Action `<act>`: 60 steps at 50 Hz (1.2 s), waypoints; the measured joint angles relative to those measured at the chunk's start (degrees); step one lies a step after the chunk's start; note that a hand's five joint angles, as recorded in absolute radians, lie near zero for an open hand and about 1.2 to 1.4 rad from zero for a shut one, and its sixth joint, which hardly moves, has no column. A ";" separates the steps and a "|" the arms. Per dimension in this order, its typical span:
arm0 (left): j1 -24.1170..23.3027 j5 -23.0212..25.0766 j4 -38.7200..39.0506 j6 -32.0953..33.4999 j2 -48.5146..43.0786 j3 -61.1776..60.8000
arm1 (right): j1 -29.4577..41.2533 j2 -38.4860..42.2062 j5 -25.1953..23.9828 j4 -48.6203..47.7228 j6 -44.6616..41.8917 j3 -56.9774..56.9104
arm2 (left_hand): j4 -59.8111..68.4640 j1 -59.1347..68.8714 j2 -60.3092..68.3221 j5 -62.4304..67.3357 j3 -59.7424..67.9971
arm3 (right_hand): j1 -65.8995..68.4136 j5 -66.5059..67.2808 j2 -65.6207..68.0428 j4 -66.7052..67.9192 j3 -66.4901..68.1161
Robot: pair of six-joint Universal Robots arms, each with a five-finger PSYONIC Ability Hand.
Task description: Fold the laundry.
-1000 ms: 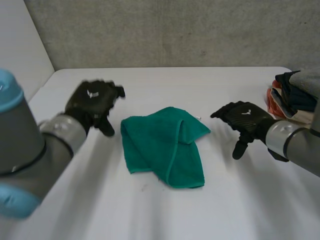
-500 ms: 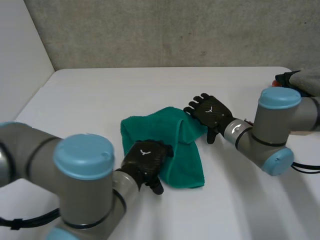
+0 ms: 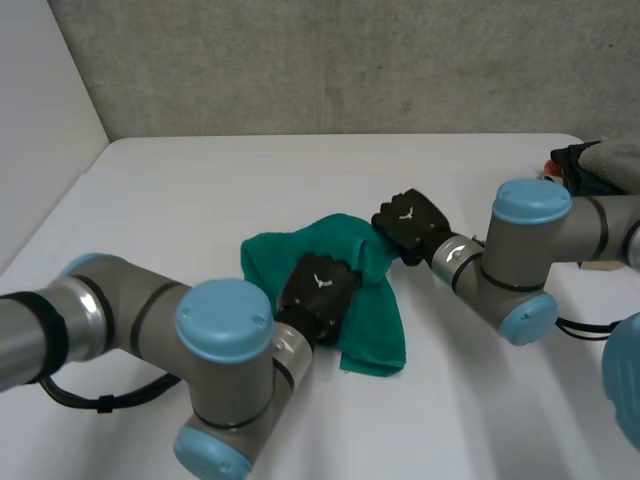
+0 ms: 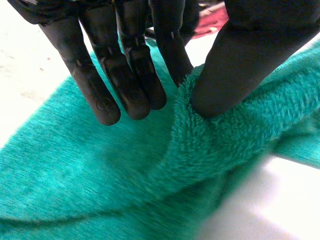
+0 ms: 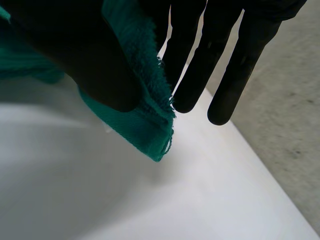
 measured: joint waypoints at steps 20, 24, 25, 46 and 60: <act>20.71 16.62 -15.45 1.61 29.94 -0.94 | -11.82 -34.86 -0.79 25.96 -1.63 6.56 | 0.23 0.00 0.11 0.00 0.11 | 0.00 1.36 0.00 0.20 0.00; 23.53 19.49 -20.71 5.23 28.55 1.72 | -12.02 -38.29 -2.18 29.56 -3.58 9.06 | 0.23 0.00 0.11 0.00 0.12 | 0.00 1.36 0.00 0.22 0.00; 23.67 19.60 -21.03 5.58 28.21 1.96 | -11.94 -38.38 -2.25 29.76 -3.74 9.32 | 0.23 0.00 0.11 0.00 0.12 | 0.00 1.36 0.00 0.22 0.00; 20.90 14.51 -17.64 1.06 11.18 5.40 | -8.62 -19.79 20.89 15.74 -4.10 13.53 | -46.31 -44.41 -45.74 -44.09 -45.30 | 0.00 1.43 0.00 0.23 0.00; 30.55 9.67 -23.19 -22.51 30.45 -14.70 | -8.04 -25.56 15.42 11.13 -4.09 19.35 | -46.18 -44.34 -46.10 -43.61 -45.72 | 0.00 1.53 0.00 0.24 0.00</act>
